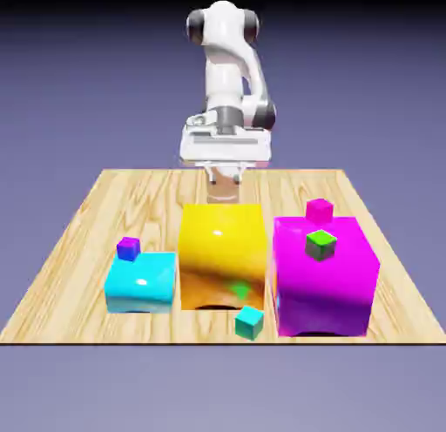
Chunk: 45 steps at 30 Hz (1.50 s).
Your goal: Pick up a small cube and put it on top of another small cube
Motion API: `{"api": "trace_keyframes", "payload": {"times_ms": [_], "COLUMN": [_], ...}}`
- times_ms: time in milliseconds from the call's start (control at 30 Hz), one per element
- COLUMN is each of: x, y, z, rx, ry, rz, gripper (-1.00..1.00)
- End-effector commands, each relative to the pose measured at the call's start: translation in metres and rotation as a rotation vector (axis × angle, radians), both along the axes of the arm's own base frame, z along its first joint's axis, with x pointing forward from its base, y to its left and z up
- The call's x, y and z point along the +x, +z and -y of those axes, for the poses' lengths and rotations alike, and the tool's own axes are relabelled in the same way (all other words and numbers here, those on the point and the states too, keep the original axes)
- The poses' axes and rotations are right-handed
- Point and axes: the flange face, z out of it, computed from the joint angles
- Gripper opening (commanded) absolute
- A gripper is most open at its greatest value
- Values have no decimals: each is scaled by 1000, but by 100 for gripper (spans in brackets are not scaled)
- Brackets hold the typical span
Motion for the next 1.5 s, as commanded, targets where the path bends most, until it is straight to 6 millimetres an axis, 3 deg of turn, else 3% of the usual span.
{"api": "trace_keyframes", "payload": {"times_ms": [0,367,667,967,1000,1100,1133,1167,1200,1300,1367,1467], "x": [9,97,145,168,168,152,149,149,149,166,167,168], "y": [-6,-89,-179,-272,-272,-328,-336,-336,-336,-280,-257,-206], "z": [0,-6,-13,-23,-23,-34,-36,-36,-36,-25,-28,-35], "rx": [10,132,239,344,344,344,344,344,344,345,261,103], "ry": [-16,-206,-369,-520,-520,-520,-520,-520,-520,-520,-471,-375], "rz": [-40,-477,-839,-1196,-1196,-1196,-1196,-1196,-1196,-1196,-1185,-1159], "gripper": [0,0,0,0,0,0,0,-100,-100,-100,-100,-100]}}
